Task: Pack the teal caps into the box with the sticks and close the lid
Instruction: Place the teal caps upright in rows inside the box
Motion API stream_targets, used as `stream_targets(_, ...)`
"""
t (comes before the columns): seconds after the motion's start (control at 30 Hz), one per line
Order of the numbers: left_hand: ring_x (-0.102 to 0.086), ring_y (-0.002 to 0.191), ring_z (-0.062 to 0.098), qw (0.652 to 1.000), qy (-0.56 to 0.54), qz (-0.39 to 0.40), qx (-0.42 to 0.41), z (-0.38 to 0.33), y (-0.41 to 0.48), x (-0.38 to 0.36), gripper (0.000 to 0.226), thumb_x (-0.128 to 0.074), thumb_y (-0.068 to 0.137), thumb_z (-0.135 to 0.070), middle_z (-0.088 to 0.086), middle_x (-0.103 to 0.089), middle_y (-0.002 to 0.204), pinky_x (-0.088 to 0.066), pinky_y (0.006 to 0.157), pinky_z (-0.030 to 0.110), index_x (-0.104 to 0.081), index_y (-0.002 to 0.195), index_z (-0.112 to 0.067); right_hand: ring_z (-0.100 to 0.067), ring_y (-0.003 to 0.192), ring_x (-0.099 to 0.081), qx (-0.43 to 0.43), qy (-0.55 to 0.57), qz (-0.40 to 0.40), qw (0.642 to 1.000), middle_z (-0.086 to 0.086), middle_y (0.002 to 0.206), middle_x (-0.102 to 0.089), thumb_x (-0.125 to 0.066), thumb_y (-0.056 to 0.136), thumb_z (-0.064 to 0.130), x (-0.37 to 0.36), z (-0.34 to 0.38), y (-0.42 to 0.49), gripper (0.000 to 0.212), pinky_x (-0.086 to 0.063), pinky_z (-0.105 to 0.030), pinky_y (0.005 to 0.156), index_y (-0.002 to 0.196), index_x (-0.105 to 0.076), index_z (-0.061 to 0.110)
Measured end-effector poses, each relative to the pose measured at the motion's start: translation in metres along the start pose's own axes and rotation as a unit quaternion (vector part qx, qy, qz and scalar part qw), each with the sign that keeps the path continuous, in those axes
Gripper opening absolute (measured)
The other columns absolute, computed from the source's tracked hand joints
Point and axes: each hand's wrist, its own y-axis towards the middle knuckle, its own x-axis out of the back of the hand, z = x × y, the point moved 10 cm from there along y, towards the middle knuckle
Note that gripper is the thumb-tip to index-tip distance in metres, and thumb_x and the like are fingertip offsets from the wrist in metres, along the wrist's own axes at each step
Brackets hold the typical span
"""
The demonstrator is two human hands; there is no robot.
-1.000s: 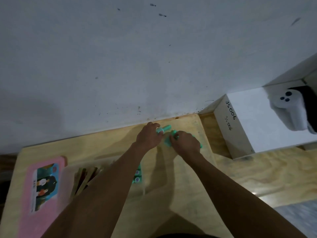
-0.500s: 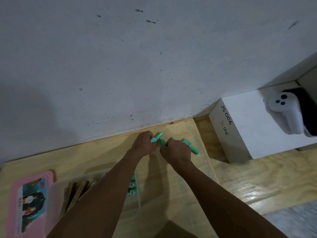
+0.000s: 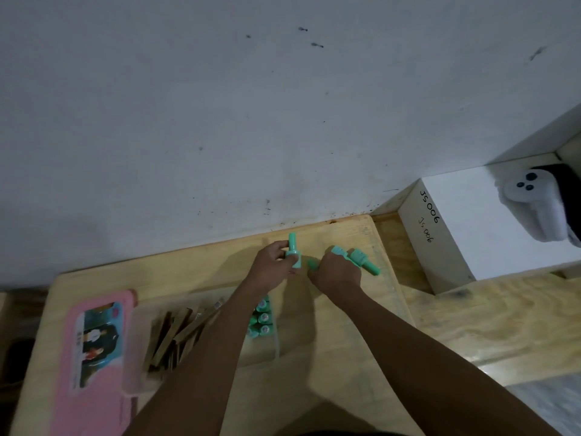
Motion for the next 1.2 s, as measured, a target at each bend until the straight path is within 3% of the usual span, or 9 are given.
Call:
stream_targets(0.17,-0.066,0.069,0.028,0.991,-0.118,-0.057,-0.001,-0.007,-0.039,0.016,0.031,-0.057,0.092,-0.012,0.009,-0.062,0.096,-0.058,0.082,0.043,-0.053,0.122,-0.008,-0.017,0.078,-0.064,0.004,0.163,0.04,0.986,-0.001,0.086,-0.067,-0.059,0.09,0.043,-0.008,-0.018,-0.014,0.029,-0.057,-0.037,0.072,0.094,-0.066,0.015)
stream_targets(0.33,-0.069,0.072,0.031,0.984,-0.145,-0.088,-0.046,-0.018,-0.077,0.031,0.027,-0.058,0.093,-0.021,0.013,-0.065,0.095,-0.059,0.08,0.04,-0.057,0.116,-0.007,-0.013,0.073,-0.061,0.039,0.319,-0.017,0.947,0.0,0.079,-0.064,-0.062,0.09,0.042,0.016,-0.029,-0.056,0.025,-0.041,-0.02,0.056,0.091,-0.062,0.017)
stream_targets(0.5,-0.072,0.084,0.025,0.985,-0.092,-0.113,-0.092,-0.015,-0.109,0.055,0.016,-0.064,0.089,-0.03,0.007,-0.072,0.096,-0.06,0.078,0.039,-0.063,0.1,-0.019,-0.007,0.055,-0.06,0.067,0.431,-0.022,0.899,-0.004,0.077,-0.068,-0.063,0.09,0.039,0.035,-0.018,-0.104,0.025,-0.044,-0.018,0.049,0.085,-0.064,0.014)
stream_targets(0.57,-0.071,0.088,0.018,0.985,-0.063,-0.126,-0.102,-0.012,-0.121,0.067,0.014,-0.066,0.086,-0.033,0.002,-0.073,0.095,-0.059,0.078,0.035,-0.064,0.096,-0.022,-0.008,0.058,-0.061,0.096,0.409,-0.019,0.907,-0.001,0.077,-0.067,-0.064,0.088,0.042,0.035,-0.007,-0.118,0.025,-0.048,-0.022,0.054,0.083,-0.062,0.018)
stream_targets(0.63,-0.069,0.085,0.01,0.983,-0.042,-0.138,-0.117,-0.008,-0.134,0.076,0.015,-0.067,0.086,-0.031,-0.001,-0.073,0.095,-0.056,0.07,0.021,-0.064,0.097,-0.021,-0.014,0.064,-0.062,0.116,0.388,-0.009,0.914,0.001,0.076,-0.068,-0.064,0.086,0.047,0.03,0.005,-0.129,0.027,-0.051,-0.031,0.062,0.081,-0.06,0.02)
stream_targets(0.73,-0.069,0.082,0.006,0.979,-0.009,-0.147,-0.14,0.0,-0.152,0.087,0.017,-0.067,0.086,-0.029,-0.003,-0.072,0.093,-0.049,0.062,0.009,-0.064,0.098,-0.018,-0.013,0.063,-0.06,0.139,0.355,0.004,0.924,0.005,0.074,-0.065,-0.063,0.085,0.05,0.02,0.021,-0.141,0.029,-0.049,-0.034,0.061,0.081,-0.058,0.022)
stream_targets(0.9,-0.067,0.088,0.004,0.98,0.055,-0.13,-0.142,0.031,-0.166,0.095,0.016,-0.068,0.085,-0.026,-0.005,-0.073,0.095,-0.052,0.078,0.018,-0.068,0.098,-0.017,-0.008,0.067,-0.059,0.162,0.212,-0.011,0.964,0.012,0.078,-0.064,-0.059,0.085,0.058,0.009,0.046,-0.159,0.028,-0.04,-0.026,0.053,0.085,-0.057,0.03)
stream_targets(1.07,-0.055,0.066,0.01,0.965,0.167,-0.151,-0.137,0.06,-0.165,0.103,0.016,-0.07,0.08,-0.035,-0.005,-0.059,0.08,-0.043,0.062,0.024,-0.071,0.092,-0.024,-0.016,0.076,-0.066,0.151,0.093,-0.046,0.983,0.009,0.08,-0.068,-0.054,0.085,0.059,-0.003,0.063,-0.168,0.03,-0.045,-0.027,0.06,0.095,-0.064,0.032)
stream_targets(1.2,-0.042,0.058,0.006,0.964,0.169,-0.158,-0.131,0.072,-0.164,0.108,0.017,-0.072,0.079,-0.03,-0.006,-0.05,0.071,-0.034,0.057,0.02,-0.071,0.092,-0.021,-0.019,0.083,-0.068,0.141,0.009,-0.059,0.988,0.005,0.091,-0.072,-0.051,0.086,0.057,-0.014,0.072,-0.171,0.032,-0.049,-0.028,0.067,0.101,-0.067,0.033)
